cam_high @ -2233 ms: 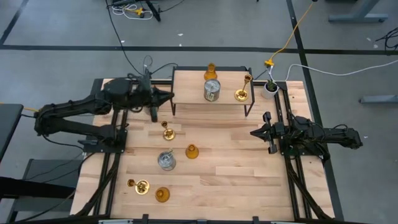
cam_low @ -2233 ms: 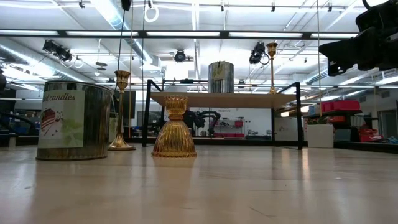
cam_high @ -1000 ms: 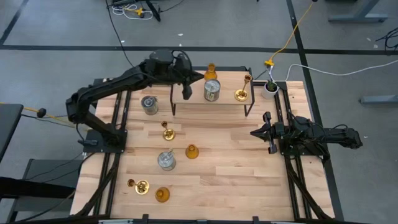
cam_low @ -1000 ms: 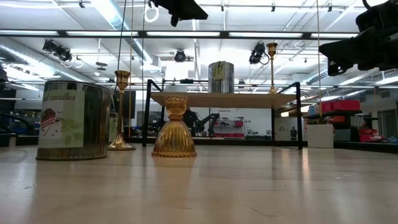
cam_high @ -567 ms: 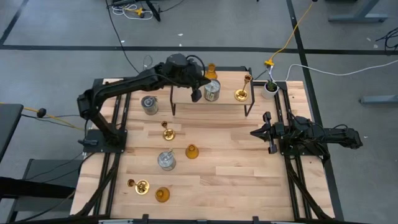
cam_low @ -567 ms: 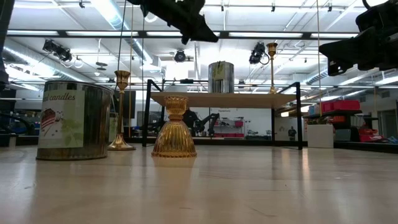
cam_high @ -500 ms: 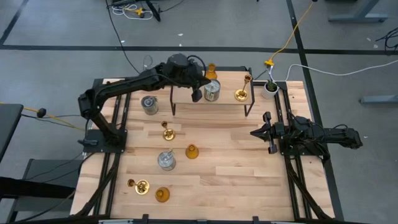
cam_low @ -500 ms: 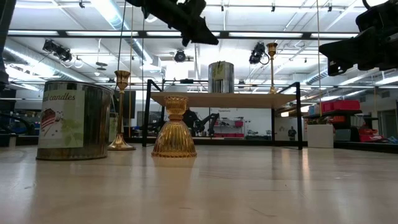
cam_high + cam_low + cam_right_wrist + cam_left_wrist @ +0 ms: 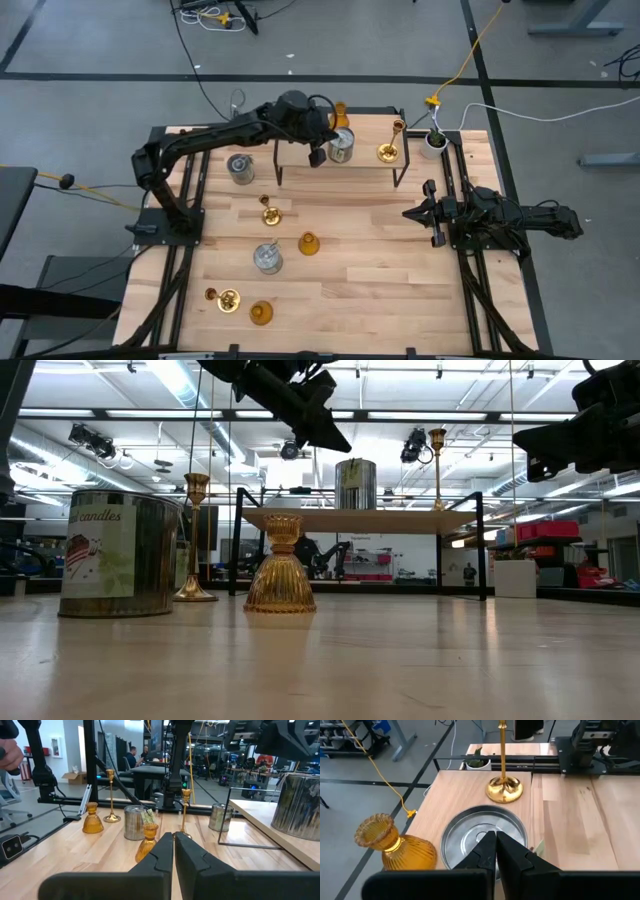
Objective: Pick & Place candle stick holders
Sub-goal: Adjust the scented candle on the shelf
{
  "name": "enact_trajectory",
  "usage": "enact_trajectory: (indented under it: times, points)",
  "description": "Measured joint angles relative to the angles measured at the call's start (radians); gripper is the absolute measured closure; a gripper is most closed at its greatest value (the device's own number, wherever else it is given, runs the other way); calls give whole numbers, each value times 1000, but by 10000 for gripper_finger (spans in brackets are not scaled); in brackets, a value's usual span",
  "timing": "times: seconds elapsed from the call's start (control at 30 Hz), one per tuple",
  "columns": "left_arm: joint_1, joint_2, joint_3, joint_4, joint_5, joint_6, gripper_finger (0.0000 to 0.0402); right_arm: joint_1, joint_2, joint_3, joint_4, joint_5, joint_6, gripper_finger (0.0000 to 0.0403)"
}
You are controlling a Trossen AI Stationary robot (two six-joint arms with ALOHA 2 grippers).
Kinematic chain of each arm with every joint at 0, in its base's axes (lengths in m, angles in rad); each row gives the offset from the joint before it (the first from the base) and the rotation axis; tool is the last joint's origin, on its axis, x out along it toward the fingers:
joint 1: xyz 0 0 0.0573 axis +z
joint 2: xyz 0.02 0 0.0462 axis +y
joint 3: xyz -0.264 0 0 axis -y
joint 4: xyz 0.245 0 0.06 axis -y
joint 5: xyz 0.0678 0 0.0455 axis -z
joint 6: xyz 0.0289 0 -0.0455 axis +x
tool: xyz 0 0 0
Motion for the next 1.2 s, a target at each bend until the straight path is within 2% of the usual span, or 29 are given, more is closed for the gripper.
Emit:
enact_trajectory:
  times: [0.33,0.87,1.2]
  points:
    - [2,12,0,-69,-1,-3,383,0,0,0,0,0,0,381]
    - [6,10,3,-119,-139,1,390,0,0,0,0,0,0,381]
    - [6,5,4,-149,-297,2,393,0,0,0,0,0,0,381]
